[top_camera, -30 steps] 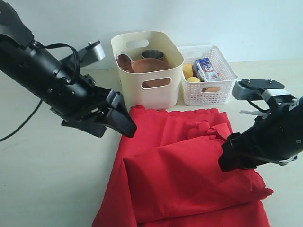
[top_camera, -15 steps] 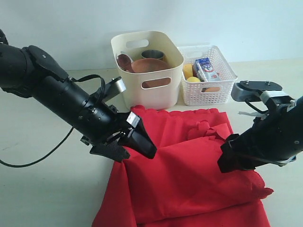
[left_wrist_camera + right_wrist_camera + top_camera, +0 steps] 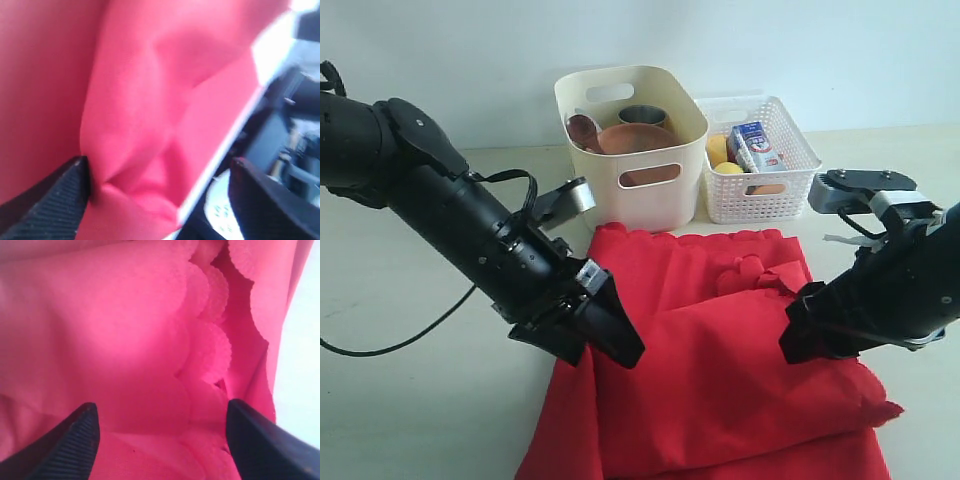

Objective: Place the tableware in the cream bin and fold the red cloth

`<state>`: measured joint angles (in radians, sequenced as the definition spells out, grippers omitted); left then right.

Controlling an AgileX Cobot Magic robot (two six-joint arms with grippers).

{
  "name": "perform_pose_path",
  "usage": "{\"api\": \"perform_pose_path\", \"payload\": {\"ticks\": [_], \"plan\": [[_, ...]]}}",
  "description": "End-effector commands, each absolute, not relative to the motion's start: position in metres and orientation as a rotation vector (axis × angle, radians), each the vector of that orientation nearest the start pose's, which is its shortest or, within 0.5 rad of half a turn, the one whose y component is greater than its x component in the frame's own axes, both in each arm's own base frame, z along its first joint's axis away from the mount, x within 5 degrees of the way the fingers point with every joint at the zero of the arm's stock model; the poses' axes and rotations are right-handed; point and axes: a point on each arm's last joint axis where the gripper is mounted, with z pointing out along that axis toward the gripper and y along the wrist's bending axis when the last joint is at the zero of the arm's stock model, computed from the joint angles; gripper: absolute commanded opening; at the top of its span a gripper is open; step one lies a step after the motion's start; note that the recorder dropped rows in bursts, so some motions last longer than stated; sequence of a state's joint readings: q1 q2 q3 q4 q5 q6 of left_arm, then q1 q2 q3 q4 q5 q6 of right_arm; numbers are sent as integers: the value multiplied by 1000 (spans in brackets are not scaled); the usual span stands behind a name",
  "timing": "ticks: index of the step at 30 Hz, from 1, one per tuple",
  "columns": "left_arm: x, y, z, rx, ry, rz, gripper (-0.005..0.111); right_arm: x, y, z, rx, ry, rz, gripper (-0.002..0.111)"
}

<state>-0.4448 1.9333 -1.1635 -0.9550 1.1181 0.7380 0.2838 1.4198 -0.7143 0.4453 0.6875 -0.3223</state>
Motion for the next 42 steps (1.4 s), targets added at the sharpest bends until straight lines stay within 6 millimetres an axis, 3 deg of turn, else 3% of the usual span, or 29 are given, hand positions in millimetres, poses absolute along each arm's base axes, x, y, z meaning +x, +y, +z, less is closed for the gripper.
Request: {"api": "perform_pose_path", "payload": {"ticks": [1, 8, 16, 22, 28, 34, 42], "plan": [[274, -217, 180, 1039, 2710, -1480, 69, 228, 91, 204, -434, 2779, 458, 68], [267, -219, 180, 1118, 2691, -1460, 69, 224, 88, 224, -462, 2697, 438, 68], [236, -234, 180, 1365, 2684, -1381, 69, 229, 71, 230, -335, 2671, 407, 68], [222, -233, 195, 1411, 2657, -1350, 69, 237, 66, 213, -303, 2745, 379, 68], [203, -223, 201, 1457, 2654, -1323, 69, 251, 63, 181, -218, 2846, 307, 68], [187, -225, 194, 1515, 2674, -1339, 69, 266, 63, 166, -145, 2799, 275, 68], [186, -226, 194, 1516, 2672, -1345, 69, 287, 55, 159, -66, 2703, 170, 68]]}}
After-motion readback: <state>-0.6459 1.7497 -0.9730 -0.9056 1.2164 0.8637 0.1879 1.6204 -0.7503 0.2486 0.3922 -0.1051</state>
